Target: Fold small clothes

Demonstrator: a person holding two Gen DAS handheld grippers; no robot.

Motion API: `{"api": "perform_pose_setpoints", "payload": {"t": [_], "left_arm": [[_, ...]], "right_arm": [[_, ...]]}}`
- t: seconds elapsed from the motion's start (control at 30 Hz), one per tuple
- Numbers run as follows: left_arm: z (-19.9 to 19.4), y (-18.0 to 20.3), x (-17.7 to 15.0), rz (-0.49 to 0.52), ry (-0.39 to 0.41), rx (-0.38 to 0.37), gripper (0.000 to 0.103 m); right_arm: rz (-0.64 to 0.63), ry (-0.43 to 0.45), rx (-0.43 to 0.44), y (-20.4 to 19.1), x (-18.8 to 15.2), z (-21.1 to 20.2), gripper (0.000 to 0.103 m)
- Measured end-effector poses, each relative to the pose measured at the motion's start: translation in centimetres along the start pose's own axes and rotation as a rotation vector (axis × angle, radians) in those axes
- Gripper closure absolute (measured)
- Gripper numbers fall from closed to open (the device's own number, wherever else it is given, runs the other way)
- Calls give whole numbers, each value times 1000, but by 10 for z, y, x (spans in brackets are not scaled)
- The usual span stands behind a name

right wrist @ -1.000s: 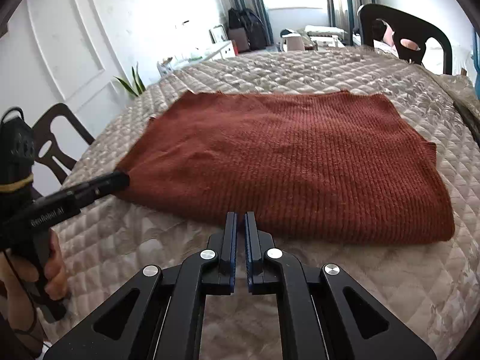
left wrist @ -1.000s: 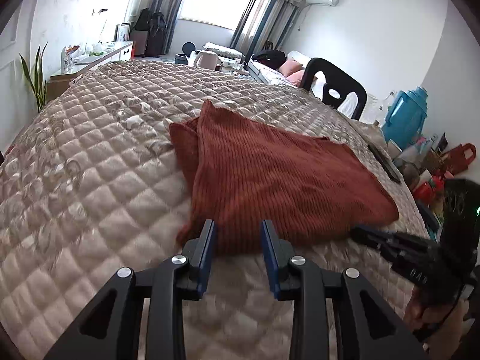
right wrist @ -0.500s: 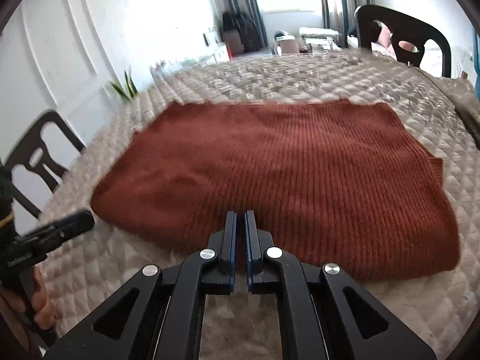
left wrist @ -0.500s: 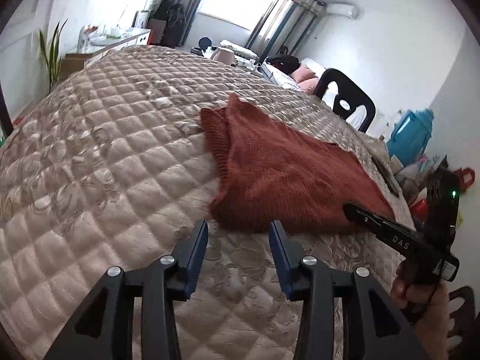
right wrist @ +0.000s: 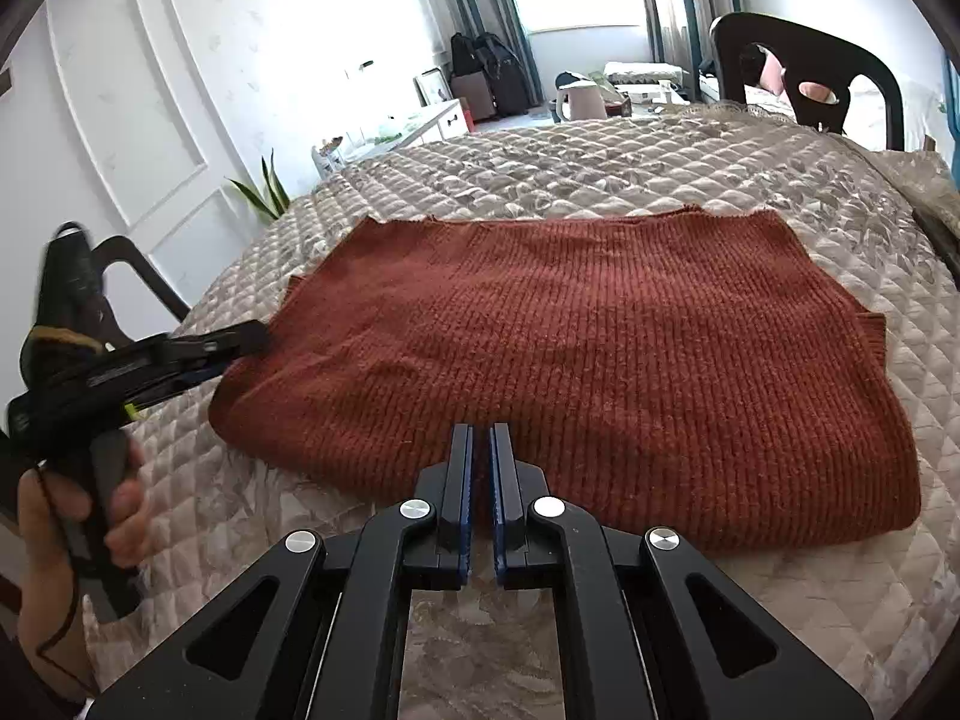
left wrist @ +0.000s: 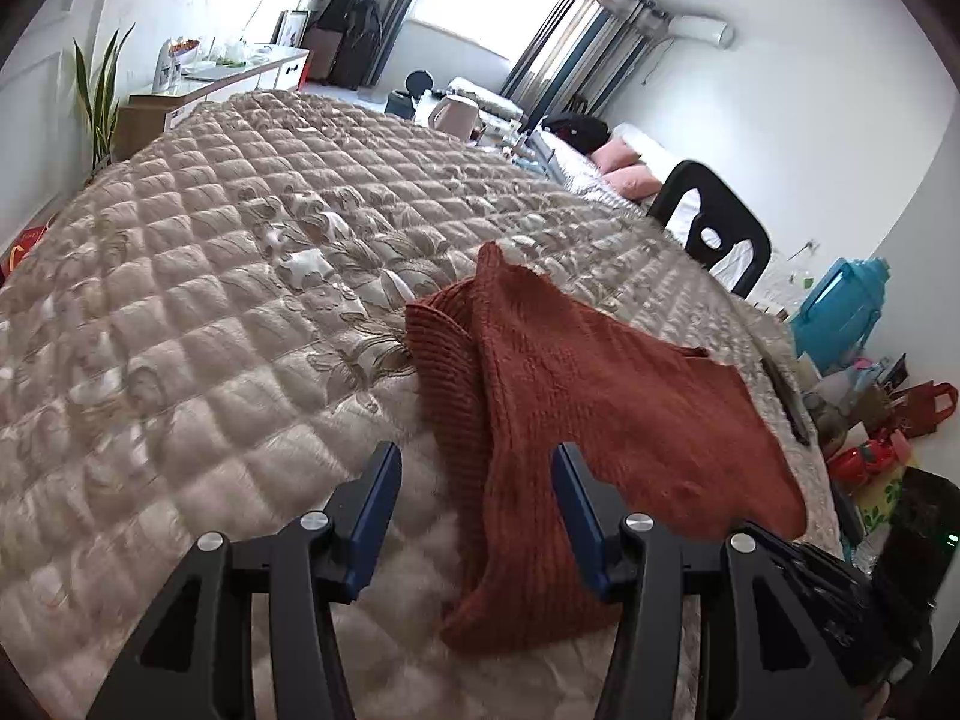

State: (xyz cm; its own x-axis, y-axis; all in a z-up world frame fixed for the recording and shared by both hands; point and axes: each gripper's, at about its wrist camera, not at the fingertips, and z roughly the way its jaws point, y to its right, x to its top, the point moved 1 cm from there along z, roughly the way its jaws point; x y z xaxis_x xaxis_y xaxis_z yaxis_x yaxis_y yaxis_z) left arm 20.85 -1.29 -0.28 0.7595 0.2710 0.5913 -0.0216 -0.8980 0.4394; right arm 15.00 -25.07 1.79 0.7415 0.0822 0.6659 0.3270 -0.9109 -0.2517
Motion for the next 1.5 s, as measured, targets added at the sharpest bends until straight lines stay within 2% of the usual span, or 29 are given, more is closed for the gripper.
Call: {"api": "perform_pose_setpoints", "payload": {"t": [0.2, 0.6, 0.8, 1.0, 1.03, 1.07, 1.17, 1.27, 1.5], "left_arm": [[12, 10, 2, 49, -1, 37, 48], [20, 19, 4, 98, -7, 85, 50], [20, 17, 5, 77, -1, 62, 51], [17, 9, 4, 47, 4, 32, 54], [17, 8, 4, 41, 5, 25, 59], [17, 8, 5, 35, 4, 14, 65], [18, 4, 6, 12, 0, -25, 65], [20, -1, 9, -26, -1, -62, 67], [22, -23, 9, -145, -19, -149, 81]], "right_arm": [[-9, 30, -10, 1, 10, 0, 99], [50, -12, -59, 25, 49, 42, 99], [76, -81, -93, 33, 74, 71, 99], [123, -89, -101, 44, 98, 88, 99], [129, -84, -100, 45, 99, 84, 99], [123, -66, -94, 42, 97, 77, 99], [109, -30, -54, 32, 83, 53, 99], [106, -8, -15, 25, 55, 29, 99], [99, 5, 6, 18, 17, 11, 98]]}}
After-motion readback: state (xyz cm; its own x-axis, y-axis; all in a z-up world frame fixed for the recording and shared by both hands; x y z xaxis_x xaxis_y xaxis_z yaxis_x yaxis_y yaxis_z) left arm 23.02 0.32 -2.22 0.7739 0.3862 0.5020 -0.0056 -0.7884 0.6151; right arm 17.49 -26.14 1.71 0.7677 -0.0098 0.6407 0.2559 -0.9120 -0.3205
